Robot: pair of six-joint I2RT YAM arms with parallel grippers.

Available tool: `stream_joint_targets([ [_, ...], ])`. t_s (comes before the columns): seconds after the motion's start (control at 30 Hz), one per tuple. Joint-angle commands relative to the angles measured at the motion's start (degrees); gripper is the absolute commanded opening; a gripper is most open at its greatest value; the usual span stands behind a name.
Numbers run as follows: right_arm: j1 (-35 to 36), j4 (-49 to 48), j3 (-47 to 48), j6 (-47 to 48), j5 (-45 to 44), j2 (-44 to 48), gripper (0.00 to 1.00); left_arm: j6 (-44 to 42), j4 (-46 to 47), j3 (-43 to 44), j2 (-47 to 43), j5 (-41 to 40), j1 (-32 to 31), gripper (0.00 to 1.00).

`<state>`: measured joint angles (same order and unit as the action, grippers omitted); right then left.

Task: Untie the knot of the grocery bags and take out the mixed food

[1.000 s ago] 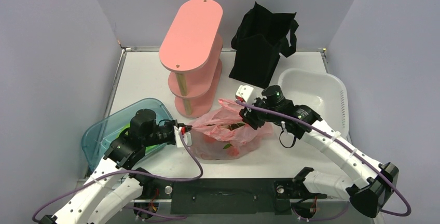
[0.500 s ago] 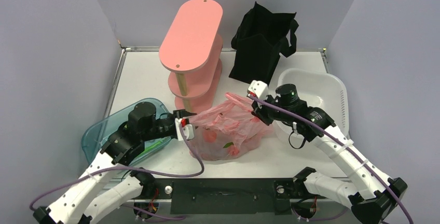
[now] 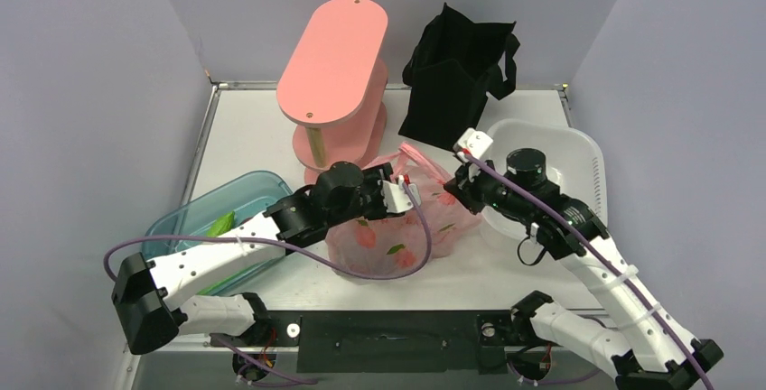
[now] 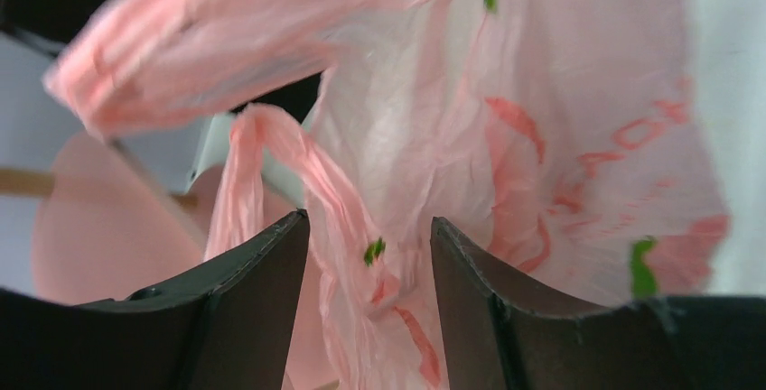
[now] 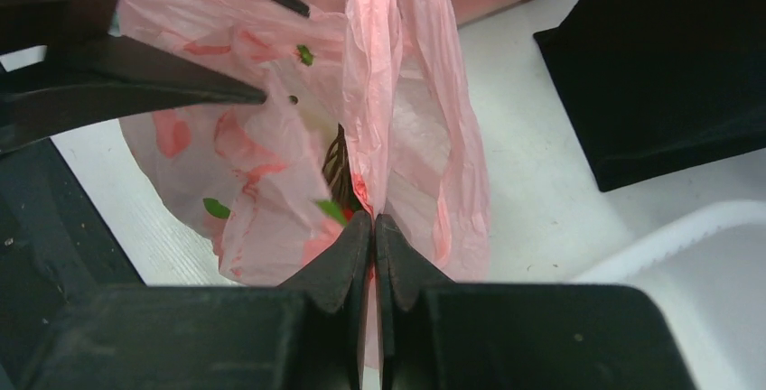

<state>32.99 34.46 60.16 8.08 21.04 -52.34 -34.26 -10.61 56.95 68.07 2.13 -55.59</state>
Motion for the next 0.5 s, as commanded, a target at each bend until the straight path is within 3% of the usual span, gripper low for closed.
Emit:
stream_joint_targets([
  [0.0,-1.6,-2.9,-2.0,-1.4,-0.6,4.9,0.0,0.9,8.1,1.5,0.4,-16.4,-0.2,0.5],
  [0.1,-2.1,-2.4,-4.0,-1.5,-1.0,7.5,0.0,0.2,6.9,0.0,-2.7,-15.8,-0.1,0.45],
  [0.23,-2.3,-1.4,-5.9,-1.4,-2.7,9.5,0.0,0.8,0.6,-0.8,-6.2,-14.9,0.6,0.3],
  [0.47,-5.0,4.0,-6.7,0.4,-3.1,12.6,0.0,1.5,-11.0,-4.7,-15.3,-10.3,7.9,0.07],
])
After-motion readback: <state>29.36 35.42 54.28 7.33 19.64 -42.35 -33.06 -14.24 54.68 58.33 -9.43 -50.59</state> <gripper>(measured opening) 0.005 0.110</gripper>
